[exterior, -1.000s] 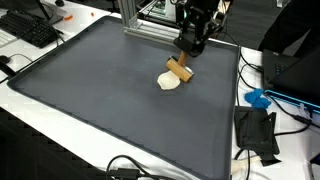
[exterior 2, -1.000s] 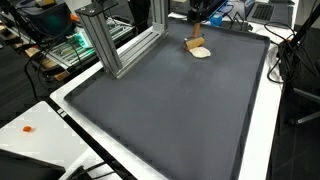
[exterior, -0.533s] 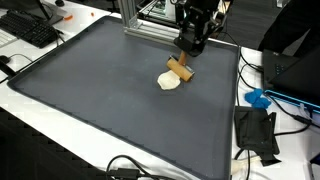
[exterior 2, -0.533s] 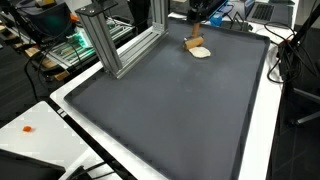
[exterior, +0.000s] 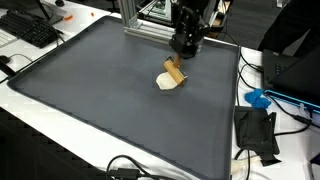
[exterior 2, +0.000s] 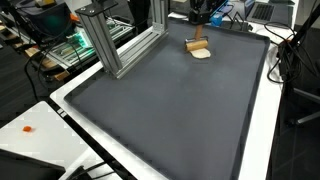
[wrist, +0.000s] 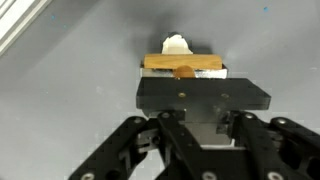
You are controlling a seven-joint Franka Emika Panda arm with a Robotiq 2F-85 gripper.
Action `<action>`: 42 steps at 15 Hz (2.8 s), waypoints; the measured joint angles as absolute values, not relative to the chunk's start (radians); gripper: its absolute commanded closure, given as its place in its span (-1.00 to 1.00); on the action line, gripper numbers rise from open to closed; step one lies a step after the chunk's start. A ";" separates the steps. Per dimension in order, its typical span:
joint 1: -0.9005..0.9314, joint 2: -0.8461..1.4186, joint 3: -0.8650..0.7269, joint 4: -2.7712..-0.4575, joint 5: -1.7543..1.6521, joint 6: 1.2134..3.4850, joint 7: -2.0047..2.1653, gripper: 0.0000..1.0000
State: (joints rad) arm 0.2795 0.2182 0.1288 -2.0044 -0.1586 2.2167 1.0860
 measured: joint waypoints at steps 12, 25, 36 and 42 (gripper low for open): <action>0.266 0.239 0.040 -2.019 -0.287 2.331 1.437 0.57; 0.239 0.232 0.051 -2.026 -0.256 2.340 1.213 0.57; 0.230 0.129 0.061 -2.089 -0.254 2.376 0.742 0.57; 0.223 0.074 0.106 -2.160 -0.204 2.399 0.399 0.57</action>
State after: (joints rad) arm 0.2228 0.0745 0.1064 -2.1599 -0.2042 2.3994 0.3994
